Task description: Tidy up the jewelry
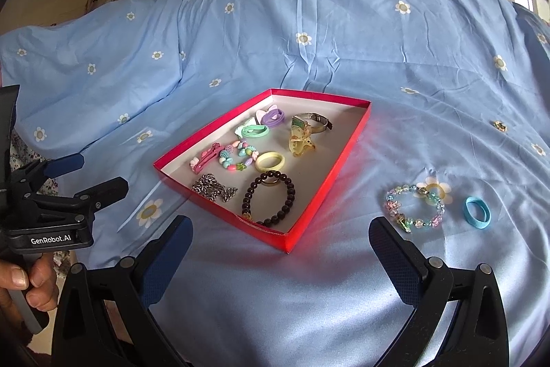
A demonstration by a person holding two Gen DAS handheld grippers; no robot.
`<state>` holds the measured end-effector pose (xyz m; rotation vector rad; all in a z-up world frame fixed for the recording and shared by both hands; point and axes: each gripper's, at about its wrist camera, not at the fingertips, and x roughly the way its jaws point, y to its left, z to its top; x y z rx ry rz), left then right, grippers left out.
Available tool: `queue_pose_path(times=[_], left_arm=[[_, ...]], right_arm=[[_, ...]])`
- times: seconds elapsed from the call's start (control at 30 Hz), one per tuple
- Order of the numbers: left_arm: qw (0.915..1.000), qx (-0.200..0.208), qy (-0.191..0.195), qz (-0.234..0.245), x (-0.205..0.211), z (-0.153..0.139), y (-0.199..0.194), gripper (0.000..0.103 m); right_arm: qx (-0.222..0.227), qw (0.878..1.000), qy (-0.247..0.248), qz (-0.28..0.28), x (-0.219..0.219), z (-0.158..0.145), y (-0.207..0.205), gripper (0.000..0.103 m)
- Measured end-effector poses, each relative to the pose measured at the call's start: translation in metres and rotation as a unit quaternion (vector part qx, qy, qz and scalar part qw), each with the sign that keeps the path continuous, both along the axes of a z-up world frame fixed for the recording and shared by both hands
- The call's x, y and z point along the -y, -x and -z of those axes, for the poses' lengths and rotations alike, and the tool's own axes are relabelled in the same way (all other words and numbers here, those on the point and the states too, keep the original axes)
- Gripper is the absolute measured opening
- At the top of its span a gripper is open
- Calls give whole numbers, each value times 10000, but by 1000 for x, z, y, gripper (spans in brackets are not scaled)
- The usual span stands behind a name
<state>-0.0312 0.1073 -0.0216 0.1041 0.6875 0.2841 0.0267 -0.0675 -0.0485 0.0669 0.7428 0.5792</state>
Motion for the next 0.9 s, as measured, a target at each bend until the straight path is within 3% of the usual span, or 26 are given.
queue_pose_path(times=[0.9], left_arm=[[10000, 23, -13, 19, 4, -2, 7, 103]], right_arm=[[225, 9997, 4, -20, -2, -11, 13, 103]])
